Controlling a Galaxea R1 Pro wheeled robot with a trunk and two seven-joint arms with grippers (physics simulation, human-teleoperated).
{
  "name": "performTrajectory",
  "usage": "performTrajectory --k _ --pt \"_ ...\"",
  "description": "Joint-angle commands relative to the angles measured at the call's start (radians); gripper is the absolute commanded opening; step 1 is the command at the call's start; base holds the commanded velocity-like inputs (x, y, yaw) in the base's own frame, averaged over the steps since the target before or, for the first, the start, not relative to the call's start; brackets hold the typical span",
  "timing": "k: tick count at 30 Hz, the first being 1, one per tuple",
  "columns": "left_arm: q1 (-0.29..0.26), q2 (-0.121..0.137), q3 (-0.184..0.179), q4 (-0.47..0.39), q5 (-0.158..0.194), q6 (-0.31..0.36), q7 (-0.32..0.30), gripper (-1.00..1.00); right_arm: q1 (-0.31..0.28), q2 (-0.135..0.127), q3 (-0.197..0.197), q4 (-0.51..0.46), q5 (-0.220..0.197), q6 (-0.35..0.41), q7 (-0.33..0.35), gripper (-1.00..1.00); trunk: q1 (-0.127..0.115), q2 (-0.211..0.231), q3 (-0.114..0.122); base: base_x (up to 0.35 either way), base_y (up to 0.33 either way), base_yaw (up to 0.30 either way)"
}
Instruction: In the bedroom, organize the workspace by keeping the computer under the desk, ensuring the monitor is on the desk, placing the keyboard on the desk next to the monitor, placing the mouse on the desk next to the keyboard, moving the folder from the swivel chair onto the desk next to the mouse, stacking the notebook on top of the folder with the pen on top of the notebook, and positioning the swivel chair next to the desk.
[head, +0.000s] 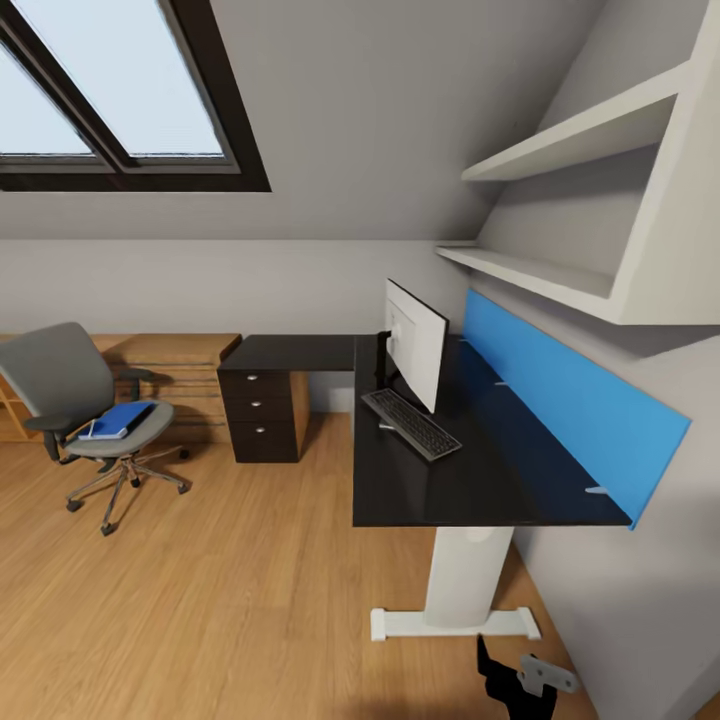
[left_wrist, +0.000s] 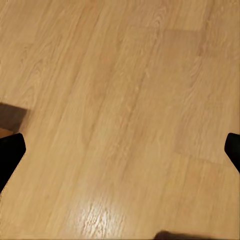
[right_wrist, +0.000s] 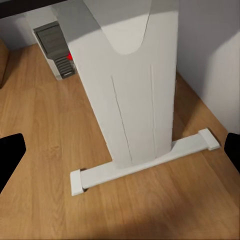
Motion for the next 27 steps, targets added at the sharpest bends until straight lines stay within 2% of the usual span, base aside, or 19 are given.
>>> performTrajectory --k 1,7,14,27 --pt "-0.001 0.000 0.005 0.001 -0.001 -0.004 -0.001 1.00 0.000 0.000 -0.004 0.002 -0.007 -0.004 0.011 1.00 0.000 -0.001 -0.001 0.197 0.168 0.000" --pt "-0.001 0.000 0.006 0.001 0.001 -0.005 -0.001 1.00 0.004 0.000 -0.004 0.003 0.026 -0.004 0.010 1.00 0.000 -0.001 -0.001 0.227 0.194 0.000" --pt "-0.001 0.001 0.006 0.001 0.001 -0.004 -0.001 1.00 0.004 0.000 -0.004 0.003 0.039 -0.004 0.009 1.00 0.000 -0.001 -0.001 0.224 0.190 0.000" --pt "-0.001 0.000 0.005 0.001 0.001 -0.003 -0.001 1.00 0.004 0.000 -0.004 0.003 0.042 -0.003 0.009 1.00 0.000 -0.001 -0.001 0.041 0.034 0.000"
